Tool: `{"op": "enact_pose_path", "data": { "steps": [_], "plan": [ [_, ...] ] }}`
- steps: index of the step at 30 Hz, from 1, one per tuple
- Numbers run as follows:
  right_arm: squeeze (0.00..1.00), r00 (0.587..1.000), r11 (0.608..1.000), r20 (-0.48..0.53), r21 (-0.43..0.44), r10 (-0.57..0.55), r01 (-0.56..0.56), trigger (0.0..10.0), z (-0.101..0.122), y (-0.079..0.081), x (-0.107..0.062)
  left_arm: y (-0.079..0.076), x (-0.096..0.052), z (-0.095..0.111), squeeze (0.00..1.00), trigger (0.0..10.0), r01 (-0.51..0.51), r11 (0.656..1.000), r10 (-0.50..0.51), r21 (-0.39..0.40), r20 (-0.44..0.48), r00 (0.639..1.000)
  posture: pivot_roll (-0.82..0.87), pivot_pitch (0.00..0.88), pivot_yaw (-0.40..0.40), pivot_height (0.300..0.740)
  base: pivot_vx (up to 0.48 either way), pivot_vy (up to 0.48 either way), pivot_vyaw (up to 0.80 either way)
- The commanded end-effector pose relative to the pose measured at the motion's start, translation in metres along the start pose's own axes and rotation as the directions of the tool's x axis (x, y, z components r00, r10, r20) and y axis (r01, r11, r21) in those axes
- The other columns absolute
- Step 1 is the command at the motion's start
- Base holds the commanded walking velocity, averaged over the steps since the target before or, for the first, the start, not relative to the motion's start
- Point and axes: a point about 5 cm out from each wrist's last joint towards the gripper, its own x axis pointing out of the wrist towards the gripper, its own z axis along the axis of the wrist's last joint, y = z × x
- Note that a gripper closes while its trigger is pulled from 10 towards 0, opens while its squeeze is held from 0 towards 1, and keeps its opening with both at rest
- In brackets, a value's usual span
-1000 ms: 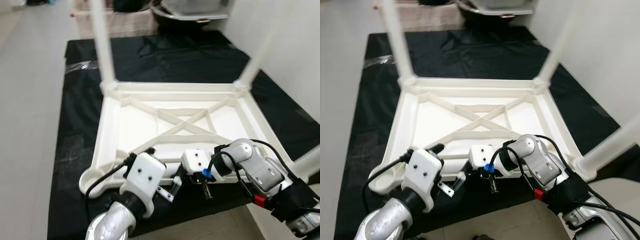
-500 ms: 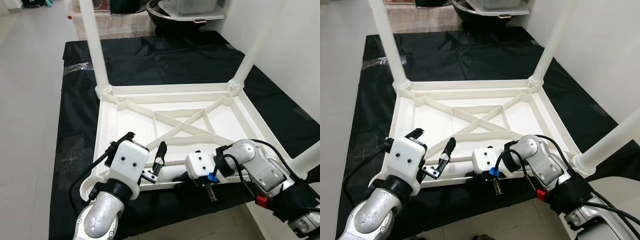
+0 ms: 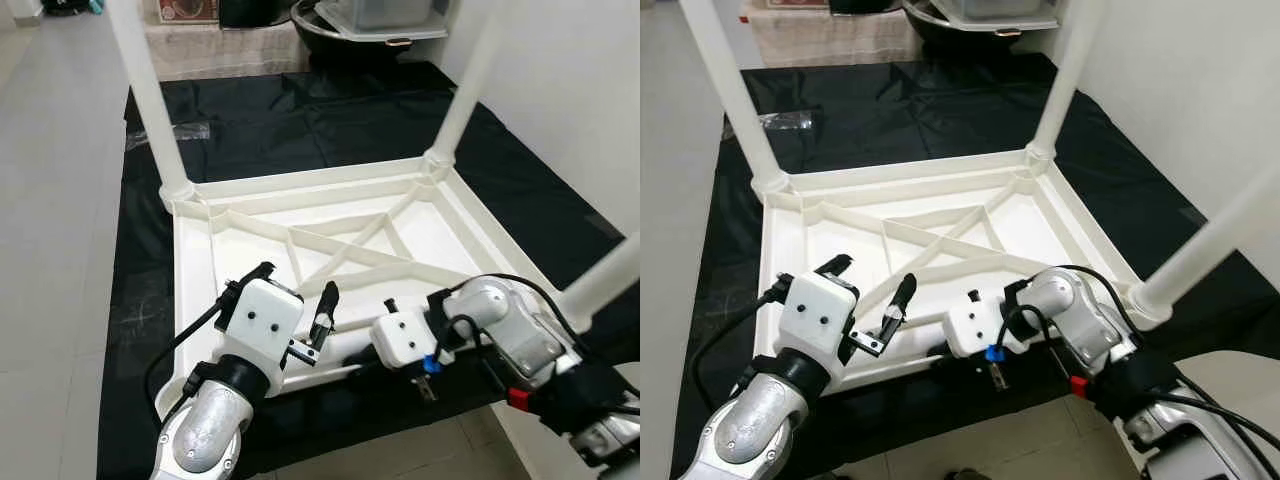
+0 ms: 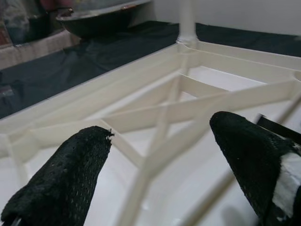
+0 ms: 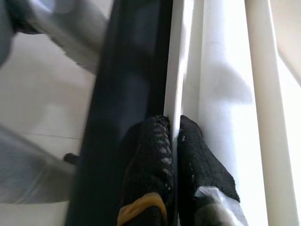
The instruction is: Building children table
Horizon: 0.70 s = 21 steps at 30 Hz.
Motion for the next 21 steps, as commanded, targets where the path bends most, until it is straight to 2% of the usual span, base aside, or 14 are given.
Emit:
{"op": "enact_pose_path", "data": {
  "steps": [1,8,9,13,14,16,20,21],
  "plan": [
    [0.0,0.997,0.988,0.052,-0.146,-0.05,0.057,0.0,0.024,-0.016,0.0,-0.004,-0.001,-0.003,0.0,10.0,0.01,1.0,-0.01,-0.003,-0.009,1.0,0.09,0.111,-0.093,0.74,0.0,0.0,0.0],
    [0.0,0.996,0.983,0.046,-0.159,-0.081,0.088,0.0,0.022,-0.021,0.004,-0.005,0.0,-0.003,0.0,10.0,0.008,1.0,-0.008,0.0,-0.011,1.0,0.09,0.109,-0.096,0.74,0.0,0.0,0.0],
    [0.0,0.995,0.982,0.029,-0.158,-0.1,0.103,10.0,0.019,-0.023,0.003,-0.005,0.0,-0.002,0.0,10.0,0.007,1.0,-0.007,0.003,-0.011,1.0,0.1,0.107,-0.097,0.74,0.0,0.0,0.0],
    [0.0,0.995,0.984,0.005,-0.146,-0.102,0.102,10.0,0.016,-0.025,0.0,-0.004,0.0,-0.003,0.0,10.0,0.006,1.0,-0.005,0.003,-0.013,1.0,0.09,0.111,-0.098,0.74,0.0,0.0,0.0],
    [1.0,0.991,0.983,0.013,-0.129,-0.134,0.134,10.0,0.017,-0.029,-0.002,-0.004,0.0,-0.004,0.0,10.0,0.007,1.0,-0.007,0.002,-0.016,1.0,0.09,0.114,-0.097,0.74,0.0,0.0,0.0],
    [1.0,0.988,0.981,0.02,-0.118,-0.152,0.153,10.0,0.018,-0.032,-0.002,-0.005,0.0,-0.004,0.0,10.0,0.008,1.0,-0.008,0.002,-0.016,1.0,0.09,0.114,-0.097,0.74,0.0,0.0,0.0],
    [1.0,0.972,0.974,0.084,-0.022,-0.221,0.223,10.0,0.025,-0.041,-0.008,-0.005,0.0,-0.005,0.0,10.0,0.015,1.0,-0.015,0.005,-0.017,1.0,0.09,0.119,-0.098,0.74,0.0,0.0,0.0],
    [0.58,0.968,0.972,0.09,-0.012,-0.234,0.236,10.0,0.025,-0.043,-0.009,-0.005,0.0,-0.005,0.0,10.0,0.015,1.0,-0.015,0.006,-0.017,1.0,0.09,0.119,-0.098,0.74,0.0,0.0,0.0]
  ]
}}
